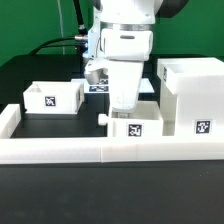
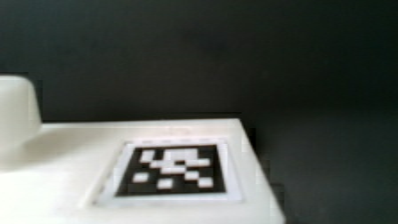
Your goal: Assemble drawer
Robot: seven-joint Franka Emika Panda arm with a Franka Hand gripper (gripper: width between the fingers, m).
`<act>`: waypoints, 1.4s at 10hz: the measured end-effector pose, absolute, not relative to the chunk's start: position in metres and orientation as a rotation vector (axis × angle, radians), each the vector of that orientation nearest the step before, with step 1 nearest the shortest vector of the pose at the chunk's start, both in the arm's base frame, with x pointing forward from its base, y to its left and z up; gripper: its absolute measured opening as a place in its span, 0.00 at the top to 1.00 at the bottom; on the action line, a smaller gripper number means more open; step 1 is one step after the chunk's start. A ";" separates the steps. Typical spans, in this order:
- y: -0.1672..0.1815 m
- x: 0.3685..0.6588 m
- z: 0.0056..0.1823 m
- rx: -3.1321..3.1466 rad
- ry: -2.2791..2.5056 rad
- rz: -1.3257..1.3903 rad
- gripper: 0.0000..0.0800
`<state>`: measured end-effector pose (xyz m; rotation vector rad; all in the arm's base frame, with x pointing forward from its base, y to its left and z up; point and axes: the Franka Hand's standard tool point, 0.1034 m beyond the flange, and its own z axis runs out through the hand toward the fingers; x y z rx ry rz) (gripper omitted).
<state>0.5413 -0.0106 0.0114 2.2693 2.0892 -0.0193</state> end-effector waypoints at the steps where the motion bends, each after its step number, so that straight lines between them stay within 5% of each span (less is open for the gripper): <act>1: -0.010 0.542 0.012 2.268 2.089 -0.017 0.95; 14: 0.004 0.541 0.012 2.265 2.106 -0.034 0.95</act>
Offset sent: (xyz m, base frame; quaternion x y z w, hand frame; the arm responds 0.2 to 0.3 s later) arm 0.0024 0.0127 0.0027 -0.0142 -0.0036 -0.0143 0.9998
